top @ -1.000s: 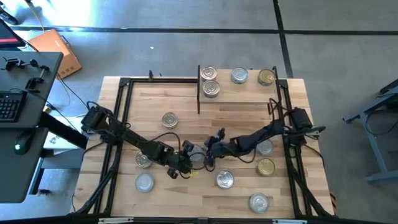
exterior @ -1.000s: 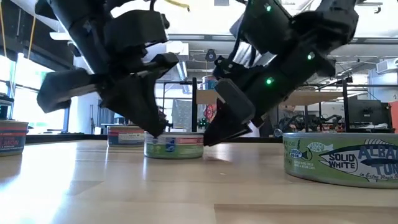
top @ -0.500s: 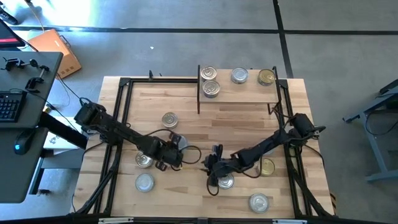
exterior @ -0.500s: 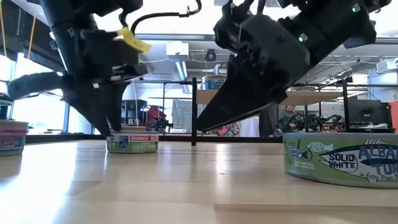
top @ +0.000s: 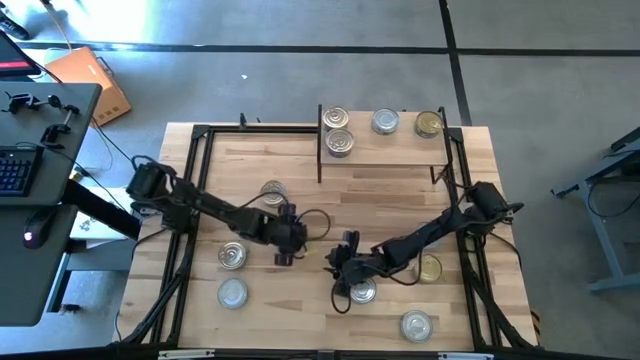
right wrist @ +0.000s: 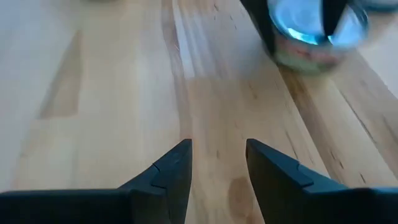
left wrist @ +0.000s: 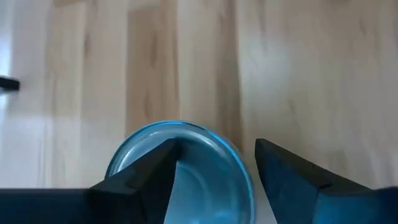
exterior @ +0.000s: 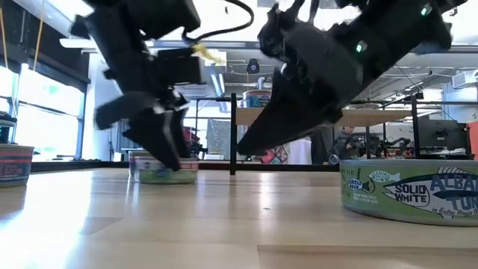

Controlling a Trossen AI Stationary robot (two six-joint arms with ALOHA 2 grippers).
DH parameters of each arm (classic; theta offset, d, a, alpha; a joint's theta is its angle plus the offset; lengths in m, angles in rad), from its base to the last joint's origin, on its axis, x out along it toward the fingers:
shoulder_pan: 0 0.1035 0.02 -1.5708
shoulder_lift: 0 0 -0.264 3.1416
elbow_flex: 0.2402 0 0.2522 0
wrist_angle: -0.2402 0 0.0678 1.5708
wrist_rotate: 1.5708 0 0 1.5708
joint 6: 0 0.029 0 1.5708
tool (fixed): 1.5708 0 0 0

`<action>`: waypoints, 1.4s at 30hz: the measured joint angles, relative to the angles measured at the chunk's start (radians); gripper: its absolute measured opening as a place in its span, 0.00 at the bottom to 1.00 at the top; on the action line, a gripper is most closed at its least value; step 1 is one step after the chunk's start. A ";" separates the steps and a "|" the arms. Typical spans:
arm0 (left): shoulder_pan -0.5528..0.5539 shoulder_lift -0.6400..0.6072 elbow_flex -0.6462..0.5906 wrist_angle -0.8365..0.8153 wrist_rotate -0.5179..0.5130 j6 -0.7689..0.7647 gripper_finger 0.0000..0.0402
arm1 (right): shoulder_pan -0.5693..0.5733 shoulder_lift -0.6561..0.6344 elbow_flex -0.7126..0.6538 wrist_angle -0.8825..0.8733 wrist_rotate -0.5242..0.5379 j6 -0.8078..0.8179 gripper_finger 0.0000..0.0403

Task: Stack canned seafood by type on shelf
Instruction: Put the green white tuna can on the shelf

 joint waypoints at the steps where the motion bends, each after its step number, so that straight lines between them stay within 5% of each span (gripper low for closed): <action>1: 0.006 0.011 -0.004 0.011 0.005 0.001 0.52 | 0.006 -0.009 0.001 -0.008 0.012 0.001 0.36; 12: -0.120 0.020 0.002 0.099 0.214 0.404 0.38 | 0.067 -0.110 0.001 -0.127 0.149 -0.002 0.36; 21: -0.211 -0.063 0.008 0.063 0.149 0.204 0.45 | 0.074 -0.112 0.001 -0.148 0.171 0.006 0.36; 31: -0.281 0.021 -0.012 0.120 -0.116 -0.064 0.50 | 0.074 -0.112 0.001 -0.148 0.171 0.006 0.36; 36: -0.355 0.063 -0.012 0.089 -0.296 -0.062 0.49 | 0.074 -0.112 0.001 -0.154 0.171 -0.001 0.36; 42: -0.373 0.096 -0.012 0.185 -0.317 0.076 0.40 | 0.074 -0.112 0.001 -0.153 0.171 -0.003 0.36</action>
